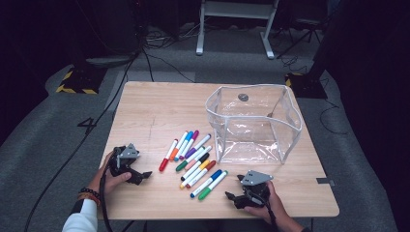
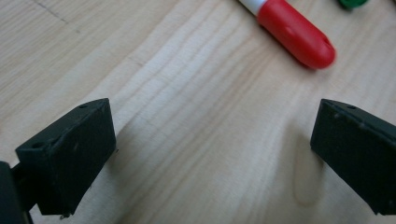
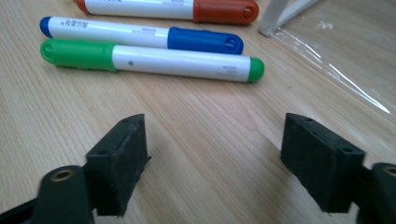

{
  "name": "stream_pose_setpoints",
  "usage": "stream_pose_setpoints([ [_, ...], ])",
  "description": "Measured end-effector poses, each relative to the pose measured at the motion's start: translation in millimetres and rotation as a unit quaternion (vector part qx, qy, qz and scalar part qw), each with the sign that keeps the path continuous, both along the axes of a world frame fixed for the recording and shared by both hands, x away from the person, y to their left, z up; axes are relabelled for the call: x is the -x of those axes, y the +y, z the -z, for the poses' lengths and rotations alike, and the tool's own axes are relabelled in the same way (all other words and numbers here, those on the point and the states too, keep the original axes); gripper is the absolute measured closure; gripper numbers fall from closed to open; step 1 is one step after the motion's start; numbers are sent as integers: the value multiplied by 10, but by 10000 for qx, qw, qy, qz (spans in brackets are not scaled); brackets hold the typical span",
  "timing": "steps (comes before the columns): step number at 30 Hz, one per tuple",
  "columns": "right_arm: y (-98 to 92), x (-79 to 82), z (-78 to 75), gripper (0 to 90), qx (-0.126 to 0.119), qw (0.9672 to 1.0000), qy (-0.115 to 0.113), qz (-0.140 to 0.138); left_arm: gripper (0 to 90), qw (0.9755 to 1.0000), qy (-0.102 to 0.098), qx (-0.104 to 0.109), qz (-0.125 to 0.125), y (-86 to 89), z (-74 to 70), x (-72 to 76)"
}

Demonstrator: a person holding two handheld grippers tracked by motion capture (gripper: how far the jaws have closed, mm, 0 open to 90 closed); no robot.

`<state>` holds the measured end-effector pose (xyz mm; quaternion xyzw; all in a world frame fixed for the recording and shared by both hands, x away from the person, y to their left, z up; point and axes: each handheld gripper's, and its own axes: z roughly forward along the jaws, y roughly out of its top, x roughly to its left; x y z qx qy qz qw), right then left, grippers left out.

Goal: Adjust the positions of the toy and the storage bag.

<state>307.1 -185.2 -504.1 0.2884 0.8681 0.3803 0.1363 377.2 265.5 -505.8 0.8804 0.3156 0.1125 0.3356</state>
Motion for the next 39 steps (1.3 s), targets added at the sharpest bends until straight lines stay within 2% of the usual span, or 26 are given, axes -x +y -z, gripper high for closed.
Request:
stream_pose_setpoints([
  [2,42,7,-1,293,-3,9999,-117,-39,4,10000,8,4,-92,-15,-1,-36],
  [5,125,26,-2,329,29,9995,-289,-76,4,9999,2,3,-161,-34,-1,-94],
  [10,200,12,-1,333,10,9995,-290,-132,1,9997,9,23,-255,-85,1,-192],
  [11,209,-17,-2,332,-19,9998,-185,-116,1,9995,14,3,-326,-119,-2,-250],
  [12,209,-17,-2,332,-19,9998,-185,-116,2,9995,14,3,-326,-119,-2,-250],
  [13,214,-40,-2,328,-44,9999,-121,-105,4,9996,3,-6,-280,-176,-4,-323],
  [17,213,-85,-4,323,-72,9999,-3,-130,4,9997,-21,-17,-238,-255,-5,-408],
  [18,213,-85,-4,323,-72,9999,-3,-130,4,9999,5,-5,-133,-297,-4,-439],
  [25,206,-95,-5,295,-44,9999,-9,-140,0,10000,12,-17,-1,-512,-7,-615],
  [30,209,-98,-6,279,-27,9999,5,-103,0,10000,14,1,85,-620,-6,-676],
  [39,213,-97,-6,272,5,10000,-55,-54,2,9999,13,5,107,-638,-7,-727],
])
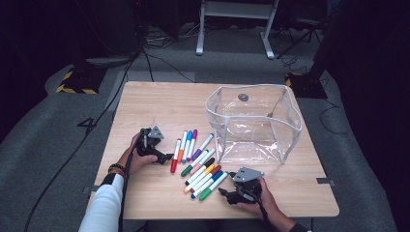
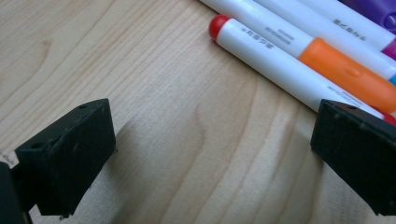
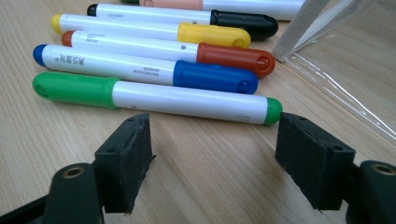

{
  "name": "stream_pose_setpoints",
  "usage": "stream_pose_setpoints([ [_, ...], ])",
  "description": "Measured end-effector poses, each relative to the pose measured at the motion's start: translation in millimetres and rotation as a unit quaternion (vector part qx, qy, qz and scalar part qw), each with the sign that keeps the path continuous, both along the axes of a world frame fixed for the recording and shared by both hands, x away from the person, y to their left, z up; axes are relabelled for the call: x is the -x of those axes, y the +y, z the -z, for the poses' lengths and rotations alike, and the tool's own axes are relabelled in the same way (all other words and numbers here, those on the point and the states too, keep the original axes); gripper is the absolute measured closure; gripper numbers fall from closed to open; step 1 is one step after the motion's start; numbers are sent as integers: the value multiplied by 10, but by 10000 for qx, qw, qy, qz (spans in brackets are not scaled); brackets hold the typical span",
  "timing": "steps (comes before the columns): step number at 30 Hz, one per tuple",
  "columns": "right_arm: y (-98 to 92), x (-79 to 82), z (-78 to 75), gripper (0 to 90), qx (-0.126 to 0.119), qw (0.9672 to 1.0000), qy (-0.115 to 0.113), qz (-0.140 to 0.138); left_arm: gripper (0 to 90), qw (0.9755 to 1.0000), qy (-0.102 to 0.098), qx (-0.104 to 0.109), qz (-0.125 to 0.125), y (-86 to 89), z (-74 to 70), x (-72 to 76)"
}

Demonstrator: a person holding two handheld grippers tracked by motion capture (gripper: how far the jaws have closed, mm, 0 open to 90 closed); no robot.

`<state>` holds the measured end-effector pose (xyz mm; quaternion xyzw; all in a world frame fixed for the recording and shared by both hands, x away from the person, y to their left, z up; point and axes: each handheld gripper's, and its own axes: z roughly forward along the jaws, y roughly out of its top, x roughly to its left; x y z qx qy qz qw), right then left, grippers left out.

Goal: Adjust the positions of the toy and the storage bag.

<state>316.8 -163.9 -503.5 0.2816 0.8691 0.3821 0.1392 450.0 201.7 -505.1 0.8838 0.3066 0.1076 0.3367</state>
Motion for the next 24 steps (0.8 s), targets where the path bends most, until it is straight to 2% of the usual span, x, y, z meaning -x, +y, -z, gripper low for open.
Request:
stream_pose_setpoints([
  [2,1,0,0,272,6,10000,-25,15,2,10000,8,-17,-59,3,-2,-21],
  [3,-1,-4,0,272,14,10000,-54,68,1,9998,-3,-8,-219,5,-1,-64],
  [4,-4,-8,1,272,10,9999,-50,87,0,9997,-9,-2,-261,-3,0,-116],
  [10,-8,-18,2,272,16,9998,-69,161,0,9996,-10,-14,-280,-98,-2,-241],
  [13,7,-37,1,270,36,9997,-119,201,2,9999,-40,-18,-158,-175,-2,-276],
  [15,5,-57,0,265,30,9997,-79,208,2,10000,8,14,-59,-231,0,-273],
  [16,-1,-71,2,263,7,9998,-21,213,3,10000,13,0,89,-275,-3,-267],
  [17,-16,-88,3,262,-19,9997,25,262,2,9999,-33,-26,137,-295,-3,-266],
  [19,-29,-99,2,257,8,9996,-4,282,2,9998,7,3,221,-329,-2,-256],
  [24,-57,-109,1,256,18,9994,-42,348,3,9996,8,13,291,-380,-1,-226],
])
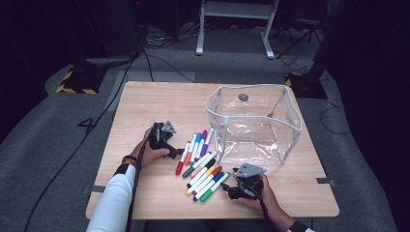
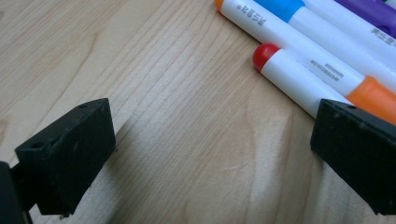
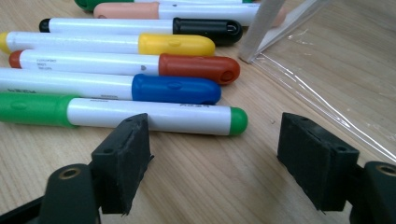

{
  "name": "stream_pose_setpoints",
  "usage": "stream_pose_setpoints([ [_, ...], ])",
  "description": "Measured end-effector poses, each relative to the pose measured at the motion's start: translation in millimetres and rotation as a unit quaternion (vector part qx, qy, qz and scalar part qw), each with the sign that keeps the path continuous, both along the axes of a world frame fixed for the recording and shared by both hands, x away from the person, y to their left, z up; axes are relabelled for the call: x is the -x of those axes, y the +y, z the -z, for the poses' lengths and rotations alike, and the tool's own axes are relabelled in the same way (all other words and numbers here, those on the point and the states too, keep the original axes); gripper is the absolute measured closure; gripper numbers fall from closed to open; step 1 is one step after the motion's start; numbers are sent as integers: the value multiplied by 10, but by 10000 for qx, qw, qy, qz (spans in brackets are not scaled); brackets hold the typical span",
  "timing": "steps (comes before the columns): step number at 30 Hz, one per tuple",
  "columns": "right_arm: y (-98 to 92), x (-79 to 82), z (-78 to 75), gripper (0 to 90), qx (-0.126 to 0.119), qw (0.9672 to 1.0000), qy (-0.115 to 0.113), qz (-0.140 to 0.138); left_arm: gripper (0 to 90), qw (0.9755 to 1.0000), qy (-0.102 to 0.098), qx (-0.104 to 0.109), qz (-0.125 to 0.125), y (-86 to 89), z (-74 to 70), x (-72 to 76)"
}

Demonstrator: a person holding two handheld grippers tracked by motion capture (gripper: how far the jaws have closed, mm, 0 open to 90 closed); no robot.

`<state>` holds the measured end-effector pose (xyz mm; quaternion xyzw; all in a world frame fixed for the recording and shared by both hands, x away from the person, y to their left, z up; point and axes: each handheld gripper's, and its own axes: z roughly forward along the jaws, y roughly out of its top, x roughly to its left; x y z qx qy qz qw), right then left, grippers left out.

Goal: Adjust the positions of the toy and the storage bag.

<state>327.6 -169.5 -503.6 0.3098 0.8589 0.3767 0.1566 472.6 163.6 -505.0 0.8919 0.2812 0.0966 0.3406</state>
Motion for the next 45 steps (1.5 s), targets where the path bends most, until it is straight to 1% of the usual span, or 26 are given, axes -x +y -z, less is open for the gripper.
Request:
stream_pose_setpoints([
  [1,-9,-3,1,256,-1,10000,1,17,3,10000,9,-18,2,-12,-2,16],
  [2,-29,-10,1,256,-4,10000,13,54,4,10000,-25,4,25,-29,2,40],
  [4,-44,-10,-1,256,4,10000,-5,66,4,10000,13,17,57,-42,2,87],
  [7,-65,-14,0,256,0,10000,6,78,4,9998,-11,27,181,-43,5,182],
  [9,-72,-15,1,256,-16,9999,29,96,5,9998,12,14,177,-34,3,245],
  [12,-72,-17,1,253,-15,9999,34,101,5,9997,3,12,243,-23,3,330],
  [14,-70,-17,0,250,-7,9999,33,110,5,9996,-10,4,267,-21,3,353],
  [15,-68,-17,0,250,-5,9999,35,114,5,9996,-17,23,277,-25,6,404],
  [17,-67,-19,0,249,-13,9999,36,120,5,9996,-22,11,281,-26,4,426],
  [18,-67,-18,0,250,-3,9999,30,123,5,9996,-4,7,300,-37,4,471],
  [20,-70,-15,-1,250,8,9999,16,139,4,9996,5,5,293,-45,3,493],
  [21,-73,-14,-2,250,11,9999,15,142,4,9995,-9,11,328,-62,4,530],
  [23,-84,-18,-2,250,14,9999,15,171,5,9995,-11,21,330,-70,5,544],
  [25,-96,-22,-3,250,19,9998,22,204,5,9998,-12,6,221,-81,4,584],
  [28,-100,-21,-3,251,9,9997,10,230,5,9998,-15,-4,193,-76,3,614],
  [31,-127,-15,-6,258,31,9997,-21,242,5,9999,-20,0,148,-46,3,663],
  [35,-218,11,-20,280,93,9997,-30,236,5,9999,-23,0,133,57,4,734],
  [36,-218,11,-20,280,93,9997,-30,236,5,9999,-23,0,133,57,4,734],
  [38,-286,24,-29,289,136,9995,-29,279,5,10000,-22,-5,92,131,4,799],
  [41,-365,10,-16,288,-1,9994,104,331,5,10000,-30,-12,33,199,5,966],
  [42,-355,19,-14,289,-17,9993,109,355,5,9999,-23,8,108,209,8,1120],
  [43,-355,19,-14,289,-17,9993,109,355,5,9999,-23,8,108,209,8,1120],
  [44,-309,42,-11,289,-12,9995,81,289,5,9998,-24,-2,197,204,8,1279],
  [45,-309,42,-11,289,-12,9995,81,289,5,9998,-24,-2,197,204,8,1279],
])
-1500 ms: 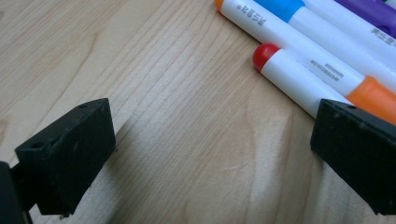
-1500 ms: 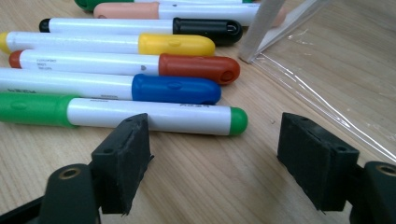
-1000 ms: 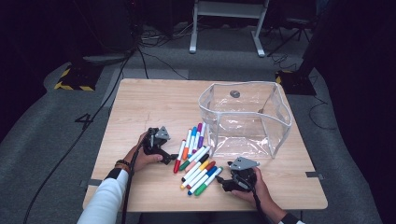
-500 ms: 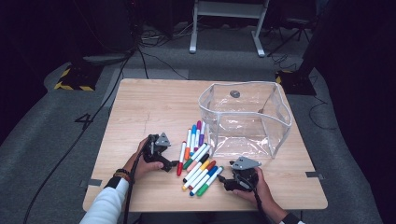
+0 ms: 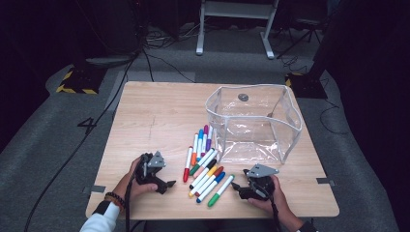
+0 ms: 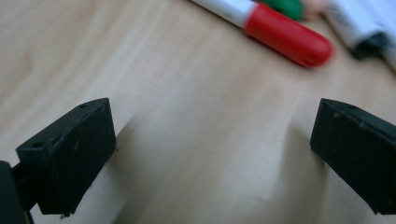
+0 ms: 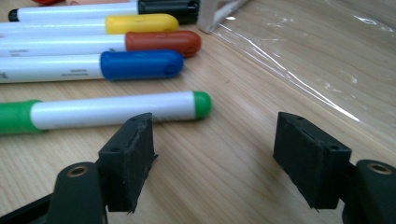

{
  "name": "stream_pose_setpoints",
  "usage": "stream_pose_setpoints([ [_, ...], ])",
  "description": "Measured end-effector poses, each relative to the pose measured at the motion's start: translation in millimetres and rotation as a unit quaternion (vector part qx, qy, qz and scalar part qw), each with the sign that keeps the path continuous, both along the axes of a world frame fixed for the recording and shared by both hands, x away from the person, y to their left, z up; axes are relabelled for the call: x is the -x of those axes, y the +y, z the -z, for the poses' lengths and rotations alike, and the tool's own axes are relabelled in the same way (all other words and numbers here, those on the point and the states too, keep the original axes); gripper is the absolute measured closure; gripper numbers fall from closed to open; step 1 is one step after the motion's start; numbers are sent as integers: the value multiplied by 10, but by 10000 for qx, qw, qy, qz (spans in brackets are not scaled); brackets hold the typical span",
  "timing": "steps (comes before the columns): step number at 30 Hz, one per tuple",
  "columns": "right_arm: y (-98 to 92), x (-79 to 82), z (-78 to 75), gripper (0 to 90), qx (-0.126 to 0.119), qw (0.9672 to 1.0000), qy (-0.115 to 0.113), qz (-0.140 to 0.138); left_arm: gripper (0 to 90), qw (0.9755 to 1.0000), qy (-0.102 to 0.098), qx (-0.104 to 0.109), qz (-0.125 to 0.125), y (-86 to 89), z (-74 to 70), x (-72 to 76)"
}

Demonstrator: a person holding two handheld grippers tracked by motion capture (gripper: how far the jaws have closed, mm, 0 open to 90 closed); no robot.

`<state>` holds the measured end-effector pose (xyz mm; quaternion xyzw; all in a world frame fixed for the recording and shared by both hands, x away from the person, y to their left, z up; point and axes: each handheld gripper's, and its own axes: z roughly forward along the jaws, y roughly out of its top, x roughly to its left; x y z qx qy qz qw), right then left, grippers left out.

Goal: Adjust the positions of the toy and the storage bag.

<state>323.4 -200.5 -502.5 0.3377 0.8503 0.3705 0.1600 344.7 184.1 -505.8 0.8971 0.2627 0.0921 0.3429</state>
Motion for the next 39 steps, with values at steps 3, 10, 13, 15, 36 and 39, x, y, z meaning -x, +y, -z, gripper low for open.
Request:
stream_pose_setpoints([
  [3,132,67,-2,286,68,9999,-109,-112,5,9999,6,1,149,-34,1,283],
  [10,315,42,1,264,140,9995,-242,-144,4,9996,7,3,273,-195,1,534],
  [13,344,24,3,259,145,9994,-265,-157,2,9996,18,16,268,-238,3,511],
  [15,351,15,3,255,143,9995,-251,-146,2,9999,12,-6,168,-299,-1,502],
  [36,106,-89,-21,308,242,9989,-287,-263,155,9998,-102,157,20,-724,-15,487],
  [39,-20,-87,-29,315,262,9990,-268,-231,153,9998,-111,148,-27,-734,-15,491],
])
